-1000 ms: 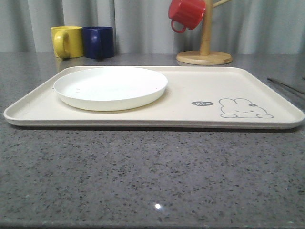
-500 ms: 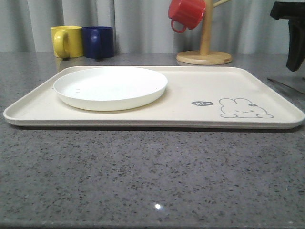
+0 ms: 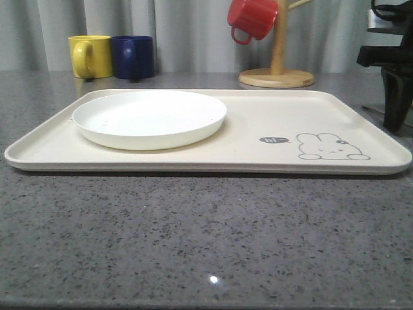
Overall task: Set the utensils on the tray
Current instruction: 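Lower the right gripper over the silver fork and grasp it, then carry the fork with the right gripper onto the tray and release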
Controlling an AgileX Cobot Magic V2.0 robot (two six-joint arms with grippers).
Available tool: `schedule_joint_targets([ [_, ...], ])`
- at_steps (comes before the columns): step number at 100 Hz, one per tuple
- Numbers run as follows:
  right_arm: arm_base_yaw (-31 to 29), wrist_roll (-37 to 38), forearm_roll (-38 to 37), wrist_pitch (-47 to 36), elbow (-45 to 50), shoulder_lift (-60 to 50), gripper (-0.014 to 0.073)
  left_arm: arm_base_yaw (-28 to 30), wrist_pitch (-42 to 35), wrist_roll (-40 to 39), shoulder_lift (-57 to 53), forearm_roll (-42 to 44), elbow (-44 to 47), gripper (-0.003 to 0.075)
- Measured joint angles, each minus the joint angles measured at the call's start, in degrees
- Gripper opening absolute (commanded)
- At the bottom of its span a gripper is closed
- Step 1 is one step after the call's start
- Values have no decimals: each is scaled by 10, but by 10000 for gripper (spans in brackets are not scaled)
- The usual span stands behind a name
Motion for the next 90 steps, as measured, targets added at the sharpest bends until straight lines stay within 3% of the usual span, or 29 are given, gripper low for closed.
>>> schedule_joint_targets([
  [22,0,0,0,2,0,0,94,0,0,0,0,0,0,-17],
  [34,0,0,0,3,0,0,13,0,0,0,0,0,0,-17],
  [69,4,25,0,29,-44,-32,10,0,0,0,0,0,0,-17],
  [90,67,93,-1,29,-58,-86,10,0,0,0,0,0,0,-17],
])
